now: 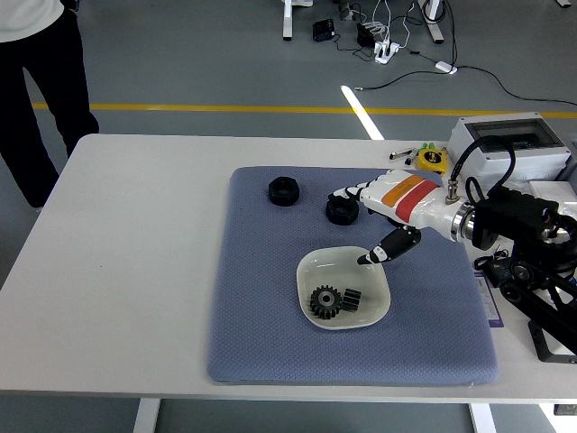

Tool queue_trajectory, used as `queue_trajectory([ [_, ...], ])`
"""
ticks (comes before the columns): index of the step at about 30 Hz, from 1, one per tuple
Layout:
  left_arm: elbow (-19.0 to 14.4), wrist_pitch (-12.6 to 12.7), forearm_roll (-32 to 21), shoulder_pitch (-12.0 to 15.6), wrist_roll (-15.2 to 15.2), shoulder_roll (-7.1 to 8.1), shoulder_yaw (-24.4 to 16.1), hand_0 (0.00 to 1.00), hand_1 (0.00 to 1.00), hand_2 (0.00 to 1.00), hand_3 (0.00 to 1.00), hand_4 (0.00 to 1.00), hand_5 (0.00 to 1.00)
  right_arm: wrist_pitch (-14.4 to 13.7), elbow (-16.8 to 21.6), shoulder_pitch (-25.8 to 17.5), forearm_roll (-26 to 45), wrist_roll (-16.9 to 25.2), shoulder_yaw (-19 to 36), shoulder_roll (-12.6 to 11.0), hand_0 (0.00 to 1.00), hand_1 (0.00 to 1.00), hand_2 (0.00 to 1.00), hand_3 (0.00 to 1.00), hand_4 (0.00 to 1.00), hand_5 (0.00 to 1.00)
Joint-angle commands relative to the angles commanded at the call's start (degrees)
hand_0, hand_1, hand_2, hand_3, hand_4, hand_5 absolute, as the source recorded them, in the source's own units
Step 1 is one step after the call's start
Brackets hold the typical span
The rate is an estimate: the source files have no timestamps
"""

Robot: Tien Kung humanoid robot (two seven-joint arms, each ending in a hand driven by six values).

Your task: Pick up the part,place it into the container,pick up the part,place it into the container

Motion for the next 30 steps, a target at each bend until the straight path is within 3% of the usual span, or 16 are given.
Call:
queue_trajectory([
  [1,0.0,0.0,-0.1,0.0,0.0,0.00,0.1,0.730,0.663,0.737,0.582,0.695,0.641,-2.6,-1.8,-0.6,2.6,-0.3,0.8,-0.3,0.528,0.625,0.768,0.833,0.956,0.425],
  [4,0.0,0.0,0.4,0.1,0.2,-0.06,-0.3,0.730,0.663,0.737,0.582,0.695,0.641,-9.6,-6.0,-2.6,9.9,0.5,2.3,-1.1,0.528,0.625,0.768,0.833,0.956,0.425],
  [6,0.0,-0.1,1.0,0.1,0.3,-0.11,-0.7,0.730,0.663,0.737,0.582,0.695,0.641,-12.8,-7.8,-3.8,14.4,1.9,2.7,-1.7,0.528,0.625,0.768,0.833,0.956,0.425],
  [7,0.0,-0.1,1.4,0.1,0.4,-0.14,-0.9,0.730,0.662,0.734,0.584,0.691,0.637,-13.3,-8.7,-4.6,17.0,2.9,2.9,-2.2,0.647,0.698,0.796,0.834,0.970,0.514],
  [12,0.0,-0.2,3.7,0.1,1.0,-0.19,-2.4,0.730,0.662,0.734,0.584,0.691,0.637,-12.7,-10.1,-8.9,28.8,5.4,4.7,-4.3,0.647,0.698,0.796,0.834,0.970,0.514],
  [13,0.0,-0.3,4.3,0.1,1.1,-0.22,-2.8,0.727,0.663,0.731,0.584,0.690,0.639,-12.7,-10.1,-10.1,31.0,5.8,5.4,-4.6,0.725,0.731,0.815,0.835,0.998,0.644],
  [17,0.0,-0.3,4.5,0.0,1.2,-0.28,-2.7,0.727,0.663,0.731,0.584,0.690,0.639,-12.1,-9.0,-15.7,40.7,6.5,10.1,-4.0,0.725,0.731,0.815,0.835,0.998,0.644],
  [18,0.0,-0.3,4.6,0.0,1.1,-0.29,-2.6,0.727,0.663,0.731,0.584,0.690,0.639,-12.0,-8.3,-17.6,43.7,6.6,12.4,-3.3,0.725,0.731,0.815,0.835,0.998,0.644],
  [19,0.0,-0.3,4.7,0.0,1.2,-0.30,-2.7,0.727,0.662,0.729,0.584,0.688,0.636,-11.8,-7.9,-18.7,45.5,6.6,13.8,-2.8,0.791,0.767,0.815,0.849,0.998,0.705],
  [25,0.0,-0.4,5.4,-0.3,1.3,-0.34,-2.5,0.727,0.664,0.726,0.584,0.687,0.636,-10.6,-3.8,-26.5,60.1,6.6,23.1,1.0,0.822,0.781,0.821,0.858,0.998,0.740],
  [28,0.0,-0.4,4.6,-0.5,1.1,-0.38,-1.6,0.727,0.664,0.726,0.584,0.687,0.636,-9.9,-1.3,-30.6,67.8,6.0,28.7,4.0,0.822,0.781,0.821,0.858,0.998,0.740],
  [30,0.0,-0.4,4.2,-0.7,0.9,-0.42,-1.1,0.727,0.664,0.726,0.584,0.687,0.636,-9.4,-0.1,-33.1,69.2,6.0,32.2,6.6,0.822,0.781,0.821,0.858,0.998,0.740],
])
